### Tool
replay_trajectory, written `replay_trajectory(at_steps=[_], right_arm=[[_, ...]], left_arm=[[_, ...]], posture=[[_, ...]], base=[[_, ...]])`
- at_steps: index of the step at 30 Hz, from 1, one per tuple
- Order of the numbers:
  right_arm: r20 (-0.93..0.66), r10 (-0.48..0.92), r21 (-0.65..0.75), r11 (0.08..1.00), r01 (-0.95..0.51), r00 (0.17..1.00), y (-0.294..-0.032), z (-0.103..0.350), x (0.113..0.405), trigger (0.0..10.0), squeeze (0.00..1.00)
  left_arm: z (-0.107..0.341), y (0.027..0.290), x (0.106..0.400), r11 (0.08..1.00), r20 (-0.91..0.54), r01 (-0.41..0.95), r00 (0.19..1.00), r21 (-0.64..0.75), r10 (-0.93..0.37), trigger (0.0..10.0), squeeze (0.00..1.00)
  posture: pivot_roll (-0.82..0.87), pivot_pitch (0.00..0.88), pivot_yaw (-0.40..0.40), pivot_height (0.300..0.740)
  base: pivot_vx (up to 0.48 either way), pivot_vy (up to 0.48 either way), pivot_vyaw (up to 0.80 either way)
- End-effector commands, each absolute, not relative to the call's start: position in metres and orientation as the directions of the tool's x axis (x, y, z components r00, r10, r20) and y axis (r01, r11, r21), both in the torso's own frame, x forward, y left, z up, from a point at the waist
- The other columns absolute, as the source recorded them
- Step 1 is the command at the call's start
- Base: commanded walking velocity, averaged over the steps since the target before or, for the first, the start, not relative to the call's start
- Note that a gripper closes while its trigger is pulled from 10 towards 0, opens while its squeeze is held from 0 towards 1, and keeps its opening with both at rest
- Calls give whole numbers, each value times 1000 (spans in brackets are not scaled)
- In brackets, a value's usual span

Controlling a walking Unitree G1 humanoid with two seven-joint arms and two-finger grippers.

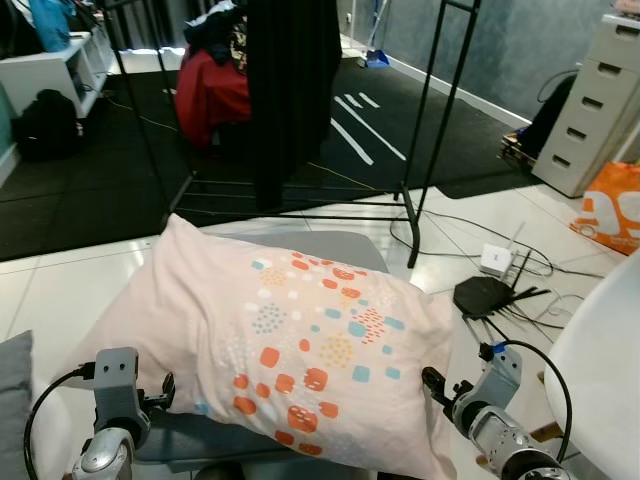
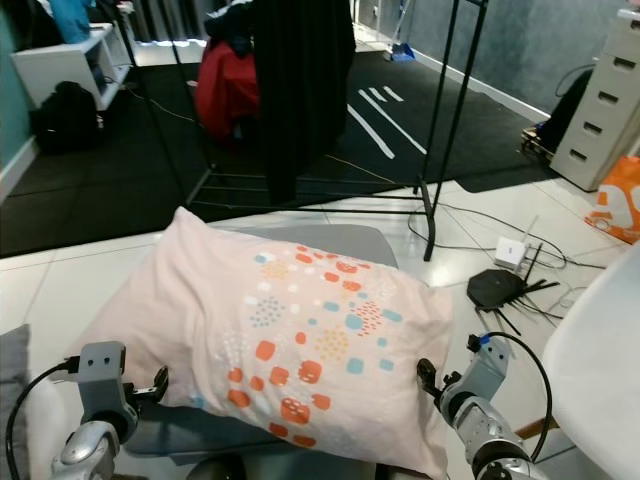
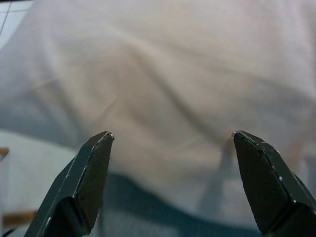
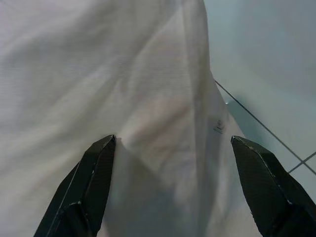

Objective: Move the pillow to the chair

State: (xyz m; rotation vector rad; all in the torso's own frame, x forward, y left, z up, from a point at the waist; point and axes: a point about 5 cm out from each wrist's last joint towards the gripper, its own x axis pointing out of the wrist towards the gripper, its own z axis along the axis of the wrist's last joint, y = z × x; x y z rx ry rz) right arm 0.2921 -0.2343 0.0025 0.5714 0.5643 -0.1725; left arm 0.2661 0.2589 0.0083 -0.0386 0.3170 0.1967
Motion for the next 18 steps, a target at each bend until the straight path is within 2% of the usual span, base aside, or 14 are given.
replay_trajectory(at_steps=[1, 9, 11, 15, 18], right_arm=[[-554, 25, 484, 823, 297, 832, -229, 1, 292, 10000, 0], [-425, 194, 627, 767, 133, 884, -211, 12, 303, 10000, 0], [-425, 194, 627, 767, 133, 884, -211, 12, 303, 10000, 0], [-355, 336, 693, 721, 4, 873, -204, 14, 301, 10000, 0], [-366, 351, 693, 721, 0, 862, -204, 12, 298, 10000, 0]], left_arm=[[6, 260, 262, 982, -320, -191, 930, 5, 183, 10000, 0], [6, 261, 258, 983, -312, -185, 933, 9, 178, 10000, 0], [6, 261, 258, 983, -312, -185, 933, 9, 178, 10000, 0], [6, 261, 258, 983, -313, -183, 933, 12, 178, 10000, 0], [6, 260, 259, 984, -312, -180, 934, 12, 175, 10000, 0]], posture=[[-29, 96, -22, 520], [-15, 116, -16, 485], [-15, 116, -16, 485], [-20, 113, -13, 465], [-16, 110, -14, 455]], base=[[0, 0, 0], [0, 0, 0], [0, 0, 0], [0, 0, 0], [0, 0, 0]])
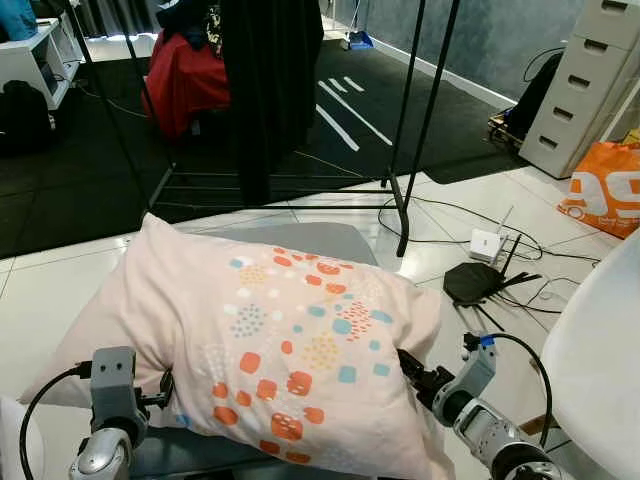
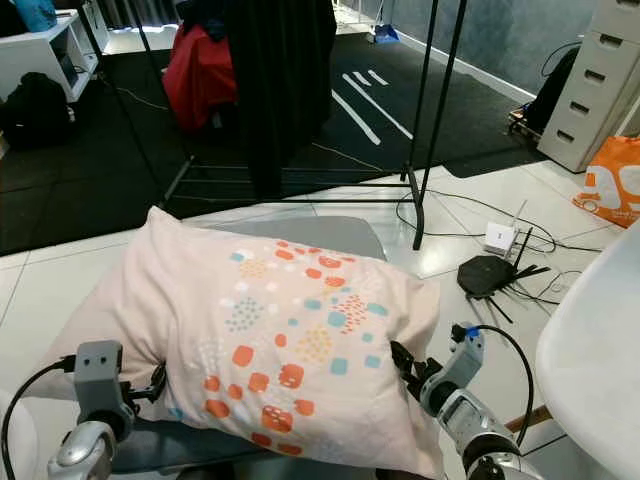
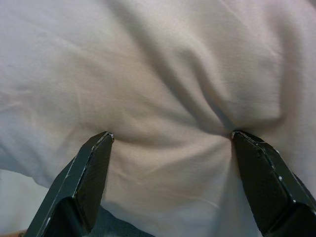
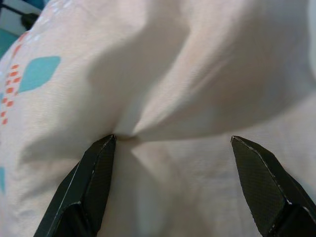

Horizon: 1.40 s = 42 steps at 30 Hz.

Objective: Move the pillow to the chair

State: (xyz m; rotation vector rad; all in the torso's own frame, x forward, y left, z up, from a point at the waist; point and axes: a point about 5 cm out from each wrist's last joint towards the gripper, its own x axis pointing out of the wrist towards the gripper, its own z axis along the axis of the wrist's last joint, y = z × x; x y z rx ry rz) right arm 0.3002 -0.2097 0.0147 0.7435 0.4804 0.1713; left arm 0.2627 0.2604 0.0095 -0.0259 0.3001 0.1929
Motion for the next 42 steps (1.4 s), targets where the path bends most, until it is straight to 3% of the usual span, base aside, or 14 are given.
replay_trajectory(at_steps=[1, 4, 11, 13, 18, 20, 28, 39, 40, 42], right_arm=[[-376, 341, 695, 719, 19, 862, -205, 10, 297, 10000, 0], [-380, 334, 701, 713, 32, 863, -205, 10, 296, 10000, 0], [-204, 500, 841, 530, -111, 842, -178, 24, 306, 10000, 0], [-196, 524, 845, 519, -128, 829, -175, 25, 306, 10000, 0], [-211, 568, 838, 525, -153, 795, -169, 23, 304, 10000, 0], [-280, 548, 811, 574, -111, 788, -167, 18, 303, 10000, 0], [-334, 504, 772, 632, -76, 796, -163, 18, 308, 10000, 0], [-292, 640, 798, 573, -188, 711, -137, 26, 311, 10000, 0], [-293, 656, 801, 565, -197, 695, -136, 25, 310, 0, 0], [-293, 656, 801, 565, -197, 695, -136, 25, 310, 0, 0]], left_arm=[[6, 260, 259, 984, -312, -178, 934, 13, 173, 10000, 0], [7, 260, 260, 984, -310, -177, 935, 13, 172, 10000, 0], [7, 260, 258, 984, -308, -175, 936, 19, 172, 10000, 0], [7, 261, 257, 984, -308, -176, 936, 18, 173, 10000, 0], [6, 261, 256, 984, -309, -179, 935, 19, 176, 10000, 0], [6, 263, 254, 983, -310, -183, 933, 21, 180, 10000, 0], [7, 265, 253, 983, -306, -183, 934, 27, 182, 10000, 0], [12, 267, 254, 984, -289, -173, 941, 37, 176, 10000, 0], [13, 268, 255, 984, -286, -175, 942, 37, 178, 10000, 0], [13, 268, 255, 984, -286, -175, 942, 37, 178, 10000, 0]], posture=[[-12, 107, -14, 450], [-10, 105, -14, 445], [17, 99, -10, 420], [19, 102, -10, 415], [21, 109, -8, 405], [24, 113, -5, 396], [47, 127, 4, 396], [60, 131, 13, 396], [58, 131, 15, 396], [58, 131, 15, 396]], base=[[0, 0, 0], [0, 0, 0], [0, 0, 0], [0, 0, 0], [0, 0, 0], [0, 0, 0], [0, 0, 0], [0, 0, 0], [0, 0, 0], [0, 0, 0]])
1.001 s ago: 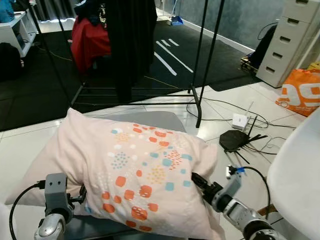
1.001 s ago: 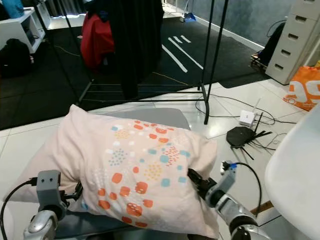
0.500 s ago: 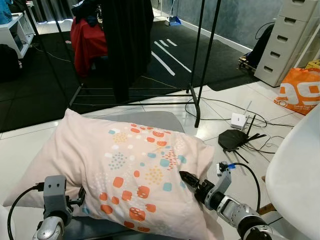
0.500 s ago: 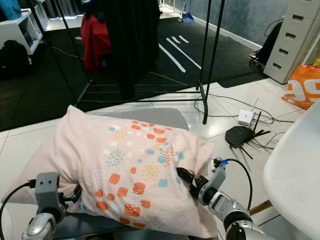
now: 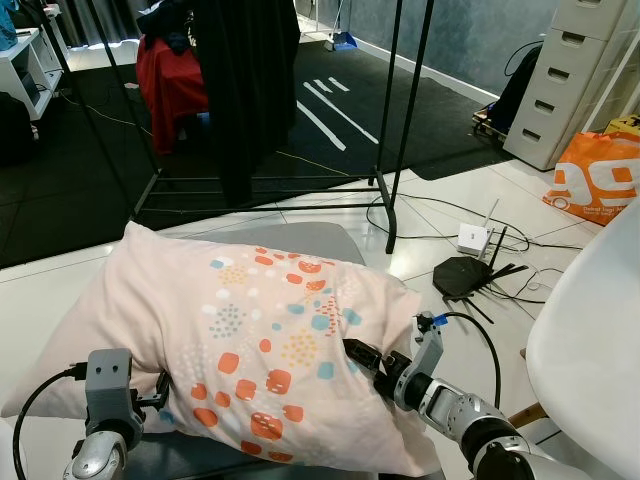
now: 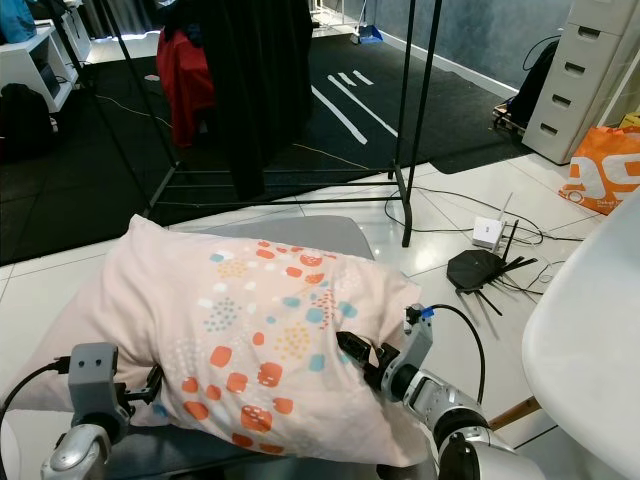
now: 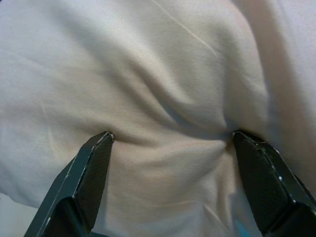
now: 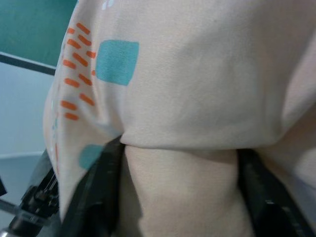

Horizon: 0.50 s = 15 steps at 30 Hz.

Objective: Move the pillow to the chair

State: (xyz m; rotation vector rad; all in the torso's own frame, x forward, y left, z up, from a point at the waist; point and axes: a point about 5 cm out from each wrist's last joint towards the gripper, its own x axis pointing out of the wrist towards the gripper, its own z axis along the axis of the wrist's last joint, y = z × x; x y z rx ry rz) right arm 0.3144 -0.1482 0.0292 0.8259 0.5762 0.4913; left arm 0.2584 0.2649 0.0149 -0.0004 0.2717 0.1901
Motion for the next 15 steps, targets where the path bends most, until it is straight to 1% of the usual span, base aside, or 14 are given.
replay_trajectory(at_steps=[1, 10, 12, 14, 15], right_arm=[[-295, 663, 802, 563, -199, 688, -135, 24, 309, 0, 0], [-286, 668, 805, 556, -206, 687, -135, 26, 310, 0, 0], [-294, 648, 797, 572, -195, 702, -138, 27, 312, 0, 0], [-340, 592, 750, 639, -170, 730, -144, 27, 316, 0, 0], [-340, 592, 750, 639, -170, 730, -144, 27, 316, 0, 0]], left_arm=[[13, 268, 255, 984, -284, -177, 942, 36, 180, 10000, 0], [15, 268, 256, 984, -279, -176, 944, 35, 179, 10000, 0], [15, 268, 257, 984, -277, -177, 944, 34, 179, 10000, 0], [16, 267, 258, 983, -276, -179, 944, 32, 181, 10000, 0], [16, 267, 258, 983, -276, -179, 944, 32, 181, 10000, 0]], posture=[[58, 131, 15, 396], [50, 138, 12, 396], [48, 138, 11, 396], [43, 136, 10, 396], [43, 136, 10, 396]], base=[[0, 0, 0], [0, 0, 0], [0, 0, 0], [0, 0, 0], [0, 0, 0]])
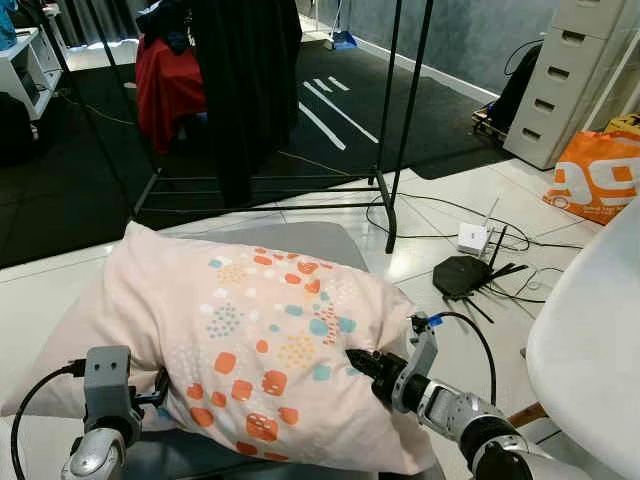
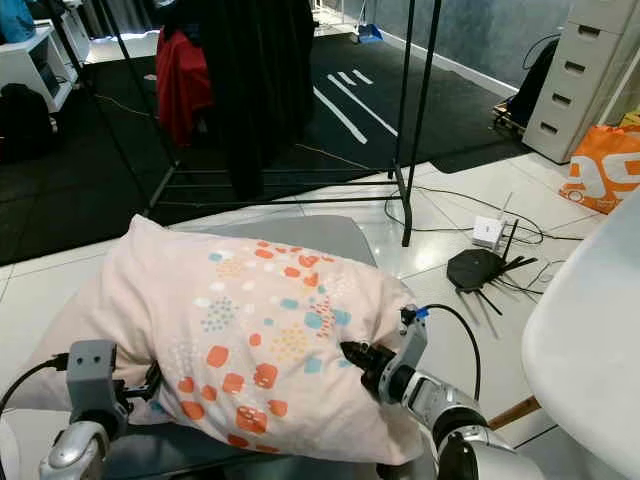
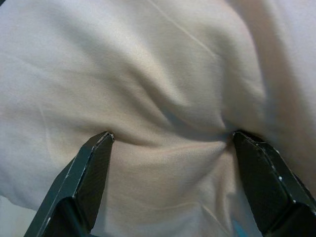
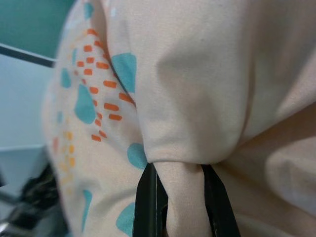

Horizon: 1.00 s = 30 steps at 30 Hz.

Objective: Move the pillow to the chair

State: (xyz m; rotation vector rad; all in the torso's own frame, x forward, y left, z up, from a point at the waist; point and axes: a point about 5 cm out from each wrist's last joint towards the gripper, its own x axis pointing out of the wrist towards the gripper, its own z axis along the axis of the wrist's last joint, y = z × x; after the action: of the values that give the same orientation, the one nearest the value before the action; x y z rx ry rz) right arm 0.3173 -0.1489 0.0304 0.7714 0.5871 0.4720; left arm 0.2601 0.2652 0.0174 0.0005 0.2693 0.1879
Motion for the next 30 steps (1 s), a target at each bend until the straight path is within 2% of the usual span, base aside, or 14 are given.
replay_trajectory(at_steps=[1, 6, 10, 15, 17, 20, 30], right_arm=[[-350, 569, 730, 664, -164, 744, -146, 28, 317, 0, 0], [-318, 541, 713, 677, -179, 779, -153, 36, 324, 0, 0], [-207, 499, 706, 672, -225, 842, -166, 62, 342, 0, 0], [-125, 489, 674, 680, -288, 863, -173, 85, 356, 0, 0], [-96, 480, 665, 683, -302, 872, -175, 94, 361, 0, 0], [-70, 474, 645, 693, -322, 878, -179, 104, 366, 0, 0], [-49, 446, 628, 709, -320, 894, -187, 113, 370, 0, 0]], left_arm=[[16, 267, 258, 983, -276, -181, 944, 30, 182, 10000, 0], [17, 266, 260, 983, -275, -183, 944, 25, 183, 10000, 0], [18, 261, 263, 983, -272, -183, 945, 15, 180, 10000, 0], [26, 265, 270, 978, -242, -209, 949, 4, 204, 10000, 0], [32, 271, 274, 972, -220, -237, 948, -4, 230, 10000, 0], [47, 292, 277, 937, -167, -348, 926, -30, 338, 10000, 0], [52, 309, 271, 902, -150, -426, 898, -66, 414, 10000, 0]], posture=[[43, 136, 10, 396], [30, 134, 6, 396], [17, 131, 4, 396], [2, 137, 2, 405], [-8, 138, 1, 413], [-14, 137, -4, 427], [-15, 138, -8, 463]], base=[[0, 0, 0], [0, 0, 0], [0, 0, 0], [0, 0, -103], [0, 0, 0], [0, 0, 0], [0, 0, 0]])
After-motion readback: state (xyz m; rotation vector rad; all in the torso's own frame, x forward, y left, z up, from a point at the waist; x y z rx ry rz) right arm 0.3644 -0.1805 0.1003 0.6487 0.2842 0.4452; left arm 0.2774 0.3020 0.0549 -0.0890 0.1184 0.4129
